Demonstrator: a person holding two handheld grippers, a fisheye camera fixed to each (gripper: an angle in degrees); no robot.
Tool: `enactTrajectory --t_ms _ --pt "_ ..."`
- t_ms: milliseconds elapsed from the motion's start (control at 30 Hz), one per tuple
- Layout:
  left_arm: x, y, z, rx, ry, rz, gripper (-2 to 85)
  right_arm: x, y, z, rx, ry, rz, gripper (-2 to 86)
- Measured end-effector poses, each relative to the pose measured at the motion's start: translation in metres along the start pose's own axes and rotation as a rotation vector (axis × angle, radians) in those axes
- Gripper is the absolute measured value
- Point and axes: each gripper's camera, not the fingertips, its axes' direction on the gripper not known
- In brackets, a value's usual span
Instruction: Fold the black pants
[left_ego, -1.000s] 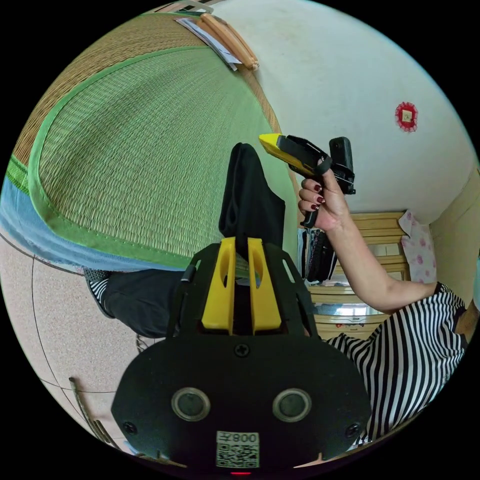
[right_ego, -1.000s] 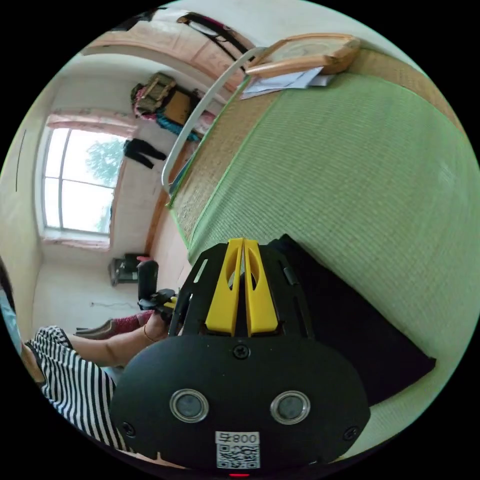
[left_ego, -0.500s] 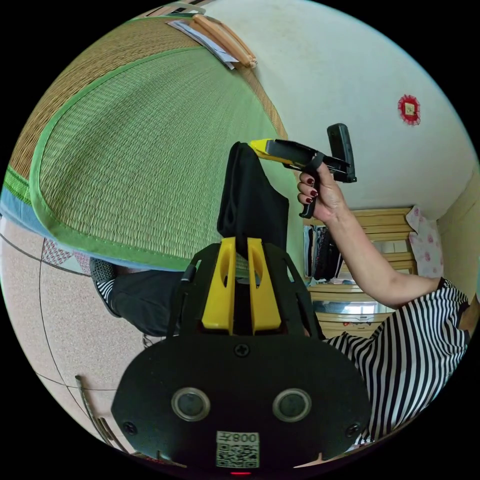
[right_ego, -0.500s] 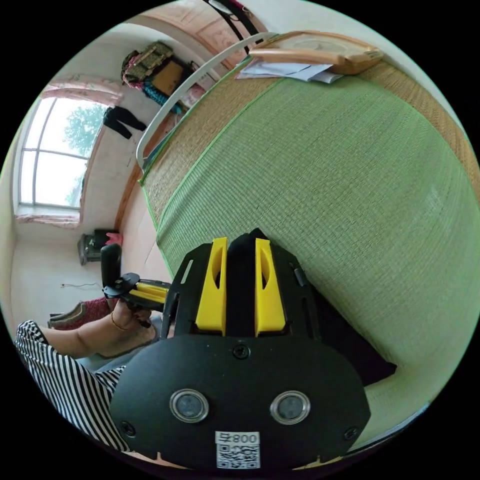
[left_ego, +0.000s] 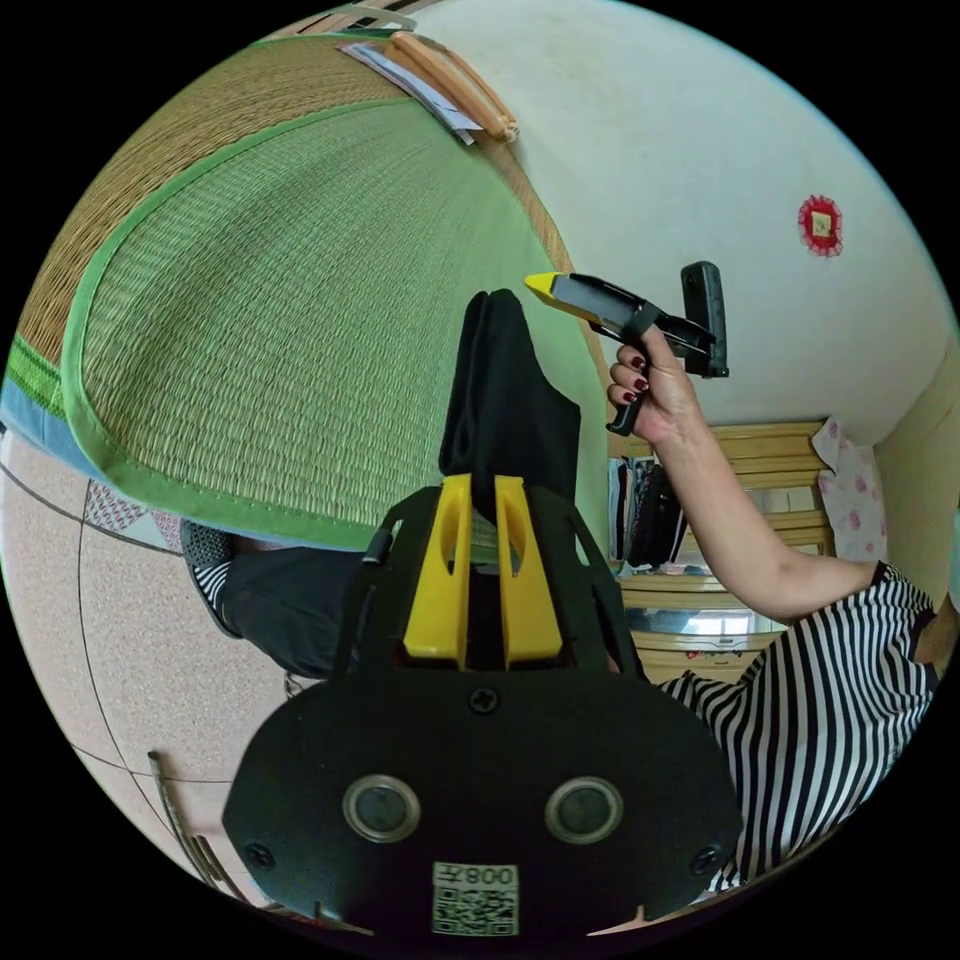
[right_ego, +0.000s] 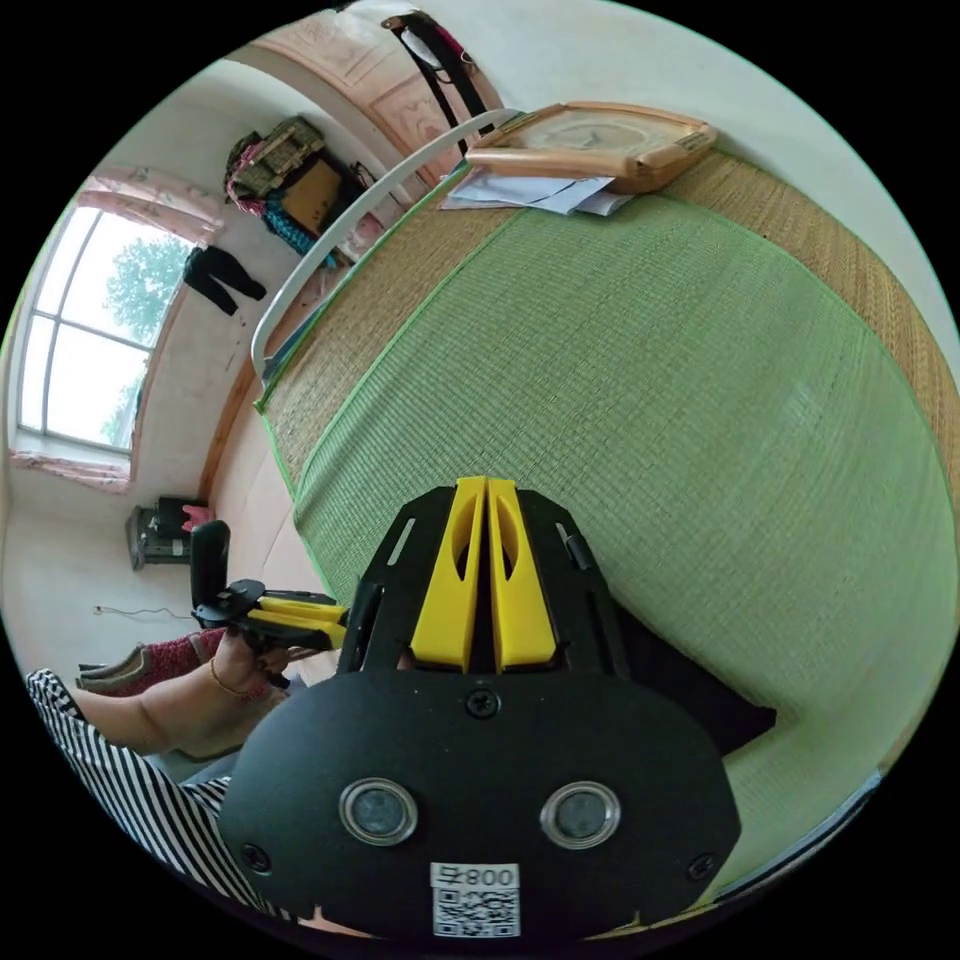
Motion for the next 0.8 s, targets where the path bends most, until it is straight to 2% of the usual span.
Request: enactTrajectory --t_ms 67,300,500,700,800 --pt "0.003 0.004 0.002 0.005 -0.009 -0.013 4.6 -0.004 -0.005 0.004 -0.040 -0.019 -0.011 0.2" --pt "0.028 0.018 0.002 0.054 -0.051 0.015 4.4 -0.028 0.044 -0.042 0.071 -0.030 -0.073 0.1" --pt "0.059 0.028 0.015 0.072 -0.185 0.042 3.5 -0.014 0.044 -0.010 -0.074 -0.039 -0.027 0.1" --pt "0.088 0.049 0.016 0.180 -0.281 0.059 0.9 -0.028 0.054 -0.058 -0.051 -0.025 -0.068 0.2" --pt "0.102 0.045 0.030 0.184 -0.232 0.101 0.4 -0.028 0.082 -0.089 -0.020 -0.136 -0.067 0.2"
